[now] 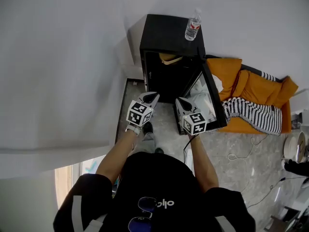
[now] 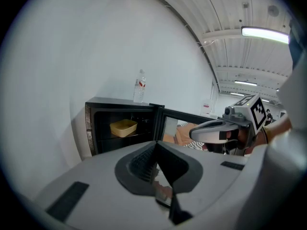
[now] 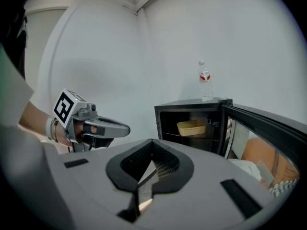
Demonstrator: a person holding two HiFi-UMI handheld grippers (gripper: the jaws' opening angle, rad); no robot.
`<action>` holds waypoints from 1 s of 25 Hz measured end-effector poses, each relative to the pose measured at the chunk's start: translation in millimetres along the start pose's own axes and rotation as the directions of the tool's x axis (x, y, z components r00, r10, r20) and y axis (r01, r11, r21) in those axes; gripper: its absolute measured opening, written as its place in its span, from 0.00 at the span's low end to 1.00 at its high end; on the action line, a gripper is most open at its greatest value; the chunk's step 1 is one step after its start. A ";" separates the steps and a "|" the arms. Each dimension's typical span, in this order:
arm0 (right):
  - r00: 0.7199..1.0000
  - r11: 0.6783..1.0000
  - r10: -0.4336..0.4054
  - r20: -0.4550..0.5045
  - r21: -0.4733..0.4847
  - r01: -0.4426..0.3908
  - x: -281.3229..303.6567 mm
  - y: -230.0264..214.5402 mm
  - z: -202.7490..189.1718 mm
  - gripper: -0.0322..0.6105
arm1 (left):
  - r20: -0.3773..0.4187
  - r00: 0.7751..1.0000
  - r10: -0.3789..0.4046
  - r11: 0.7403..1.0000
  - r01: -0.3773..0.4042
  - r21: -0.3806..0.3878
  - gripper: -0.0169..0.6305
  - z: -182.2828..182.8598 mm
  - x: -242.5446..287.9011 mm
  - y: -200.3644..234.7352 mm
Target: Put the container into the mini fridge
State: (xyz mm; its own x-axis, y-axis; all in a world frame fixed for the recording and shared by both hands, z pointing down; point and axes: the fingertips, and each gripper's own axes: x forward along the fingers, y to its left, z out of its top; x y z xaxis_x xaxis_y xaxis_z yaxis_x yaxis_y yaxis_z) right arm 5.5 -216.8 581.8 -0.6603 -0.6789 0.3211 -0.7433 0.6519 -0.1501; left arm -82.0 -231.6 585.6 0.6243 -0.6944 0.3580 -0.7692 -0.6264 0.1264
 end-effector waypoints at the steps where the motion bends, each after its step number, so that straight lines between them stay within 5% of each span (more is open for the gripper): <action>1: 1.000 1.000 0.002 0.002 -0.002 -0.002 -3.4 4.2 -1.3 0.06 | 0.004 1.000 0.004 1.000 -0.004 -0.002 0.04 -1.7 -5.0 -2.3; 25: 1.000 0.999 -0.004 0.024 -0.034 0.005 -43.1 61.6 -10.1 0.06 | 0.049 0.999 0.016 1.000 -0.016 -0.004 0.04 -18.1 -76.7 -32.9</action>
State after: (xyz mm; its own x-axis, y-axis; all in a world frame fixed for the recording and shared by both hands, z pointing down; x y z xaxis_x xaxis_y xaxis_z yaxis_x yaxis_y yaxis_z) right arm -10.8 -144.0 568.2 -0.6596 -0.6894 0.2994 -0.7424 0.6598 -0.1165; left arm -107.0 -151.3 570.8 0.6177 -0.7210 0.3140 -0.7796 -0.6138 0.1243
